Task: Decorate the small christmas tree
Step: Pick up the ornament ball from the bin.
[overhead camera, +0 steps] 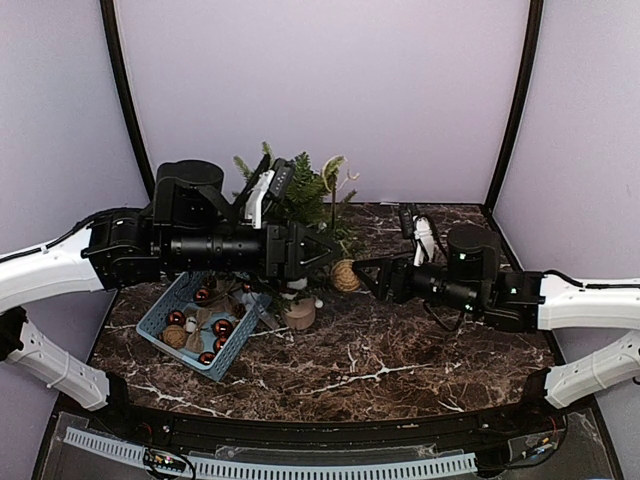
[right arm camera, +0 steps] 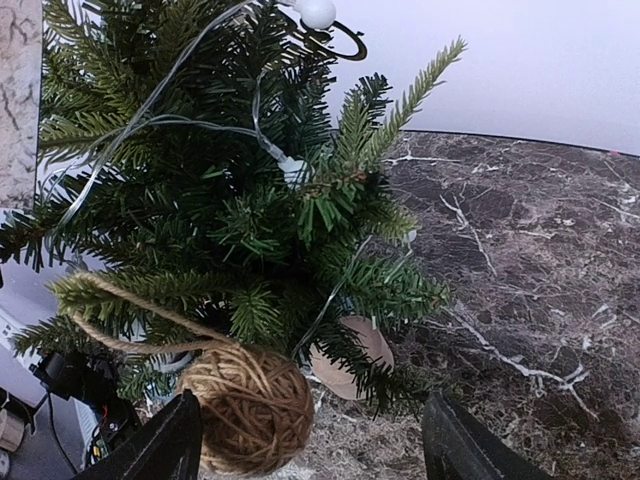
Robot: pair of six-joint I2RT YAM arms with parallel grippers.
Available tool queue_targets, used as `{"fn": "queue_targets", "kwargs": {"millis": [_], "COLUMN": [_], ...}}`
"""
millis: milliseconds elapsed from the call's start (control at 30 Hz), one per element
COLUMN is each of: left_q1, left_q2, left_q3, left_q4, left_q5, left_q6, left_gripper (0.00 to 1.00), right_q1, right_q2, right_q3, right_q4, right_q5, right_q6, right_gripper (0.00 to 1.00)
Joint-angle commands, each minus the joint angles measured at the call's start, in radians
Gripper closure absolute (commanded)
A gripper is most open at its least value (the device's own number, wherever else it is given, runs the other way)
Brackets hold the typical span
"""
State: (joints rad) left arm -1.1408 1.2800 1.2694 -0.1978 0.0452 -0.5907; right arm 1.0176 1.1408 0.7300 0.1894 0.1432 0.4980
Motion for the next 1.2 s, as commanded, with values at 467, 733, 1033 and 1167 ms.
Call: {"fn": "queue_targets", "kwargs": {"millis": [467, 733, 1033, 1167], "left_q1": [0.010, 0.016, 0.019, 0.021], "left_q2": [-0.021, -0.098, -0.164, -0.175], "left_q3": [0.118, 0.127, 0.081, 0.075], "left_q4": [-0.114, -0.246, -0.279, -0.295], "left_q5": [0.149, 0.104, 0.058, 0.046], "left_q6": [0.071, 0.062, 0.027, 0.025], "left_gripper": [0.23, 0.18, 0.15, 0.14], "right_q1": [0.034, 0.148, 0.179, 0.183], "right_q2": [-0.160, -0.081, 0.081, 0.115], "right_q3": [0.005, 0.044, 0.144, 0.174], "right_q4": [-0.082, -0.123, -0.166, -0.245], "right_q5": [0.029, 0.158, 0.385, 0.463], "right_q6": [-0.050, -0.025, 0.035, 0.076], "right_gripper": [0.22, 0.18, 0.11, 0.11]}}
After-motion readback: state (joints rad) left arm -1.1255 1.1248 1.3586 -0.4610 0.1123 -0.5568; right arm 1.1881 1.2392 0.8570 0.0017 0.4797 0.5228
